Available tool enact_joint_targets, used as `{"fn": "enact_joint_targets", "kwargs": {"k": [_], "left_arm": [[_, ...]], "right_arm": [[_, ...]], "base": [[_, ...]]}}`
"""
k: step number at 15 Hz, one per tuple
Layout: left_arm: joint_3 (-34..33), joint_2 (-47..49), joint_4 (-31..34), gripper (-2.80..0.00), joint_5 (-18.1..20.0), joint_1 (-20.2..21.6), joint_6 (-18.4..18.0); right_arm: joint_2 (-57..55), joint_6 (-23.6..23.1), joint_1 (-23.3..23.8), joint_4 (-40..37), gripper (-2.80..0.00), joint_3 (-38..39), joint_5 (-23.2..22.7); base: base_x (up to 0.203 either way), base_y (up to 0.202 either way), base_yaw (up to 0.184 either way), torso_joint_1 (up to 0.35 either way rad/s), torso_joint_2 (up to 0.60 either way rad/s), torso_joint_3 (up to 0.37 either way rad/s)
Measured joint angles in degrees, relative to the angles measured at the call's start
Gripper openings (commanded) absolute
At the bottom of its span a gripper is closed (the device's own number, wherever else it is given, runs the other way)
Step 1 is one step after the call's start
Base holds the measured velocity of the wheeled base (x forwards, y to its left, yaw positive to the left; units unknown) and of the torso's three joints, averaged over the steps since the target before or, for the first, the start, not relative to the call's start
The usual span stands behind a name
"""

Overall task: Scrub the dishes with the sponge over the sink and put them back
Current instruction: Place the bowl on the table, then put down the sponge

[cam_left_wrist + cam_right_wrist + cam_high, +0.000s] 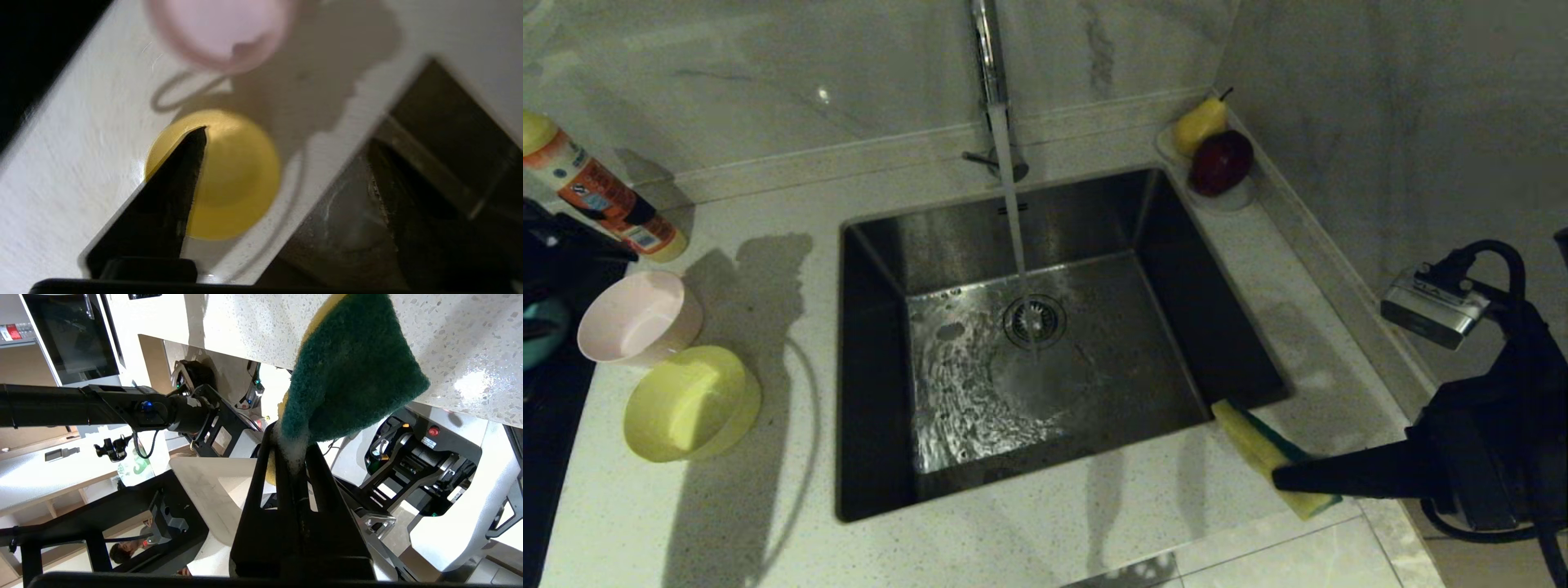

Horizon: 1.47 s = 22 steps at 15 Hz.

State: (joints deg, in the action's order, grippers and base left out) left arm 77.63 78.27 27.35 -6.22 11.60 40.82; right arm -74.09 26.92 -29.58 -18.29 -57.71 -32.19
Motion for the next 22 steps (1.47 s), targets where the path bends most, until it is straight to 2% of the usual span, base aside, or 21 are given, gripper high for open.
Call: {"fn": "enact_joint_targets", "kwargs": {"k": [3, 5, 7, 9, 11, 13, 16, 18, 22], "left_arm": [[2.67, -0.79, -1.99, -2.8, 0.07, -1.7, -10.15], [2.98, 0.32, -8.31, -2.8, 0.07, -2.64, -15.23], [1.85, 1.94, -16.09, -2.8, 0.38, -4.26, -22.35], [-1.23, 2.76, -23.76, -2.8, 2.72, -8.06, -30.69], [-5.95, 1.5, -30.47, -2.8, 3.8, -13.56, -38.32], [-12.38, -3.19, -33.75, -2.8, 3.99, -18.07, -43.32], [-20.83, -14.48, -34.89, -2.8, 2.35, -21.45, -45.79], [-25.74, -23.49, -35.03, -2.8, -0.36, -21.64, -46.18], [-36.53, -42.06, -34.74, -2.8, -3.58, -16.27, -46.74]], "right_arm": [[0.3, -0.02, 0.15, 0.05, -2.8, 0.05, 0.03], [0.48, 0.01, 0.2, 0.02, -2.8, 0.05, 0.14], [1.06, 0.14, 0.31, -0.35, -2.8, 0.0, 0.22], [1.55, 0.2, 0.51, -0.47, -2.8, 0.0, 0.39], [1.74, 0.24, 0.78, -0.44, -2.8, -0.27, 0.47], [1.72, 0.26, 0.86, -0.34, -2.8, -0.56, 0.75], [1.74, 0.26, 1.22, -0.16, -2.8, -0.39, 0.86], [1.74, 0.32, 1.55, -0.11, -2.8, -0.13, 0.85], [1.74, 0.39, 2.62, -0.2, -2.8, 0.0, 0.83]], "base": [[0.0, 0.0, 0.0, 0.0, 0.0, 0.0], [0.0, 0.0, 0.0, 0.0, 0.0, 0.0], [0.0, 0.0, 0.0, 0.0, 0.0, 0.0], [0.0, 0.0, 0.0, 0.0, 0.0, 0.0], [0.0, 0.0, 0.0, 0.0, 0.0, 0.0], [0.0, 0.0, 0.0, 0.0, 0.0, 0.0], [0.0, 0.0, 0.0, 0.0, 0.0, 0.0], [0.0, 0.0, 0.0, 0.0, 0.0, 0.0], [0.0, 0.0, 0.0, 0.0, 0.0, 0.0]]}}
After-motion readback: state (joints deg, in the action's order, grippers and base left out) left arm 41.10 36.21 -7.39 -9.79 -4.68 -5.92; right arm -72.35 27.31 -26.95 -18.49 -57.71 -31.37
